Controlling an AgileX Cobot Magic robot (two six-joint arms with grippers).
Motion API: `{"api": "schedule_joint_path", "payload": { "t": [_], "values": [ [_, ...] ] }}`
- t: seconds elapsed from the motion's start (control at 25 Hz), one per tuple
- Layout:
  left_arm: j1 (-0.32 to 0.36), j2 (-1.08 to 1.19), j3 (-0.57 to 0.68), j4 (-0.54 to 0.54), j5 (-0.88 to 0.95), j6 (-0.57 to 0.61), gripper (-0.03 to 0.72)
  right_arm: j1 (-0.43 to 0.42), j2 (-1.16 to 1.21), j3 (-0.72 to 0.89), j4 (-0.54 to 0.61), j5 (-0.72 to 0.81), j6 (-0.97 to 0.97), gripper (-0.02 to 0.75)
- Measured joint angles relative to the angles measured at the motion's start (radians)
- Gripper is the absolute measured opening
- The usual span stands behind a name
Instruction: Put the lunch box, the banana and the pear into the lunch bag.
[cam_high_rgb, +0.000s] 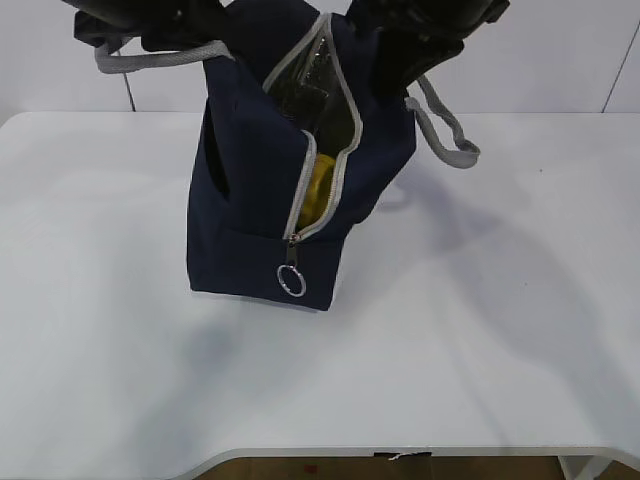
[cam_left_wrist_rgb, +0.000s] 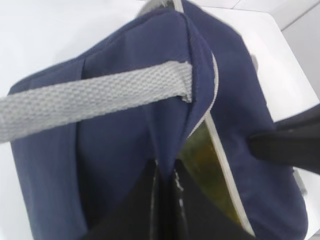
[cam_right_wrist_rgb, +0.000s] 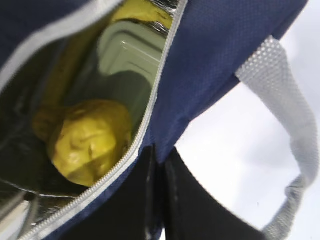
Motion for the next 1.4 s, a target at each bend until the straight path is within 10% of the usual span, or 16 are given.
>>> {"api": "schedule_joint_path", "payload": {
  "t": [1.4],
  "values": [
    [-0.078, 0.066, 0.002, -0.159, -0.111, 0.13, -0.004, -0.077, -0.076, 0.135, -0.008, -0.002, 0.024, 0.009]
  ]
}}
